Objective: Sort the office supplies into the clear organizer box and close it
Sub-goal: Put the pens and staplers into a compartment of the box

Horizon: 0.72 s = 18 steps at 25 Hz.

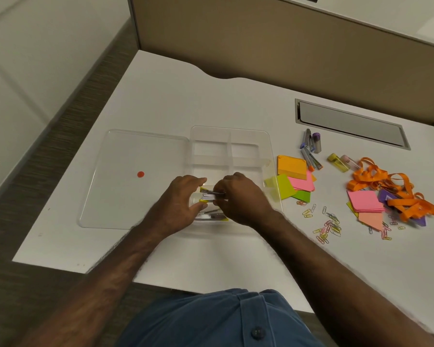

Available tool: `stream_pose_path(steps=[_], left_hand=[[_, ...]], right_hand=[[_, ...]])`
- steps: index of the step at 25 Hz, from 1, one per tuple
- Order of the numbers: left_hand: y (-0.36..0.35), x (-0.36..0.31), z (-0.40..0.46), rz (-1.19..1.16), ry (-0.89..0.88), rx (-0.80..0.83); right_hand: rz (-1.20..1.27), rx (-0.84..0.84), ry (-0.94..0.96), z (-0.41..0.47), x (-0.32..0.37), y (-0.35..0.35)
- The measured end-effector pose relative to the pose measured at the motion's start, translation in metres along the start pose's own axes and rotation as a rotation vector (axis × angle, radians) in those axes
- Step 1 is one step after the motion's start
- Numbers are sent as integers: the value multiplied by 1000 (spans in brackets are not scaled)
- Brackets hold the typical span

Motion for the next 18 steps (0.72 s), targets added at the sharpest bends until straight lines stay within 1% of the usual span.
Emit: stream_pose_path(steps=[3, 6, 14, 16, 18], left_hand=[[8, 6, -3, 23, 4, -57], [11, 10, -5, 21, 26, -79], [11, -4, -6, 39, -12, -132], [7, -14, -2, 23, -15, -130], [3, -28, 5, -11, -15, -142]], right_hand=[[-107, 20, 12, 7, 4, -14], [-159, 54, 14, 11, 8, -29], [-121, 120, 32, 8, 10, -49], [-34, 54, 16, 3, 3, -33], [104, -79, -32, -9, -13, -1]])
Point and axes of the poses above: each hand's wrist, its own z-axis towards the middle knuckle, its own y-axis out of the back of the hand, x = y × z, the point moved 10 cm from there along z, towards the middle knuckle, and after that the axes turned 9 degrees about z, right-handed, at the moved point
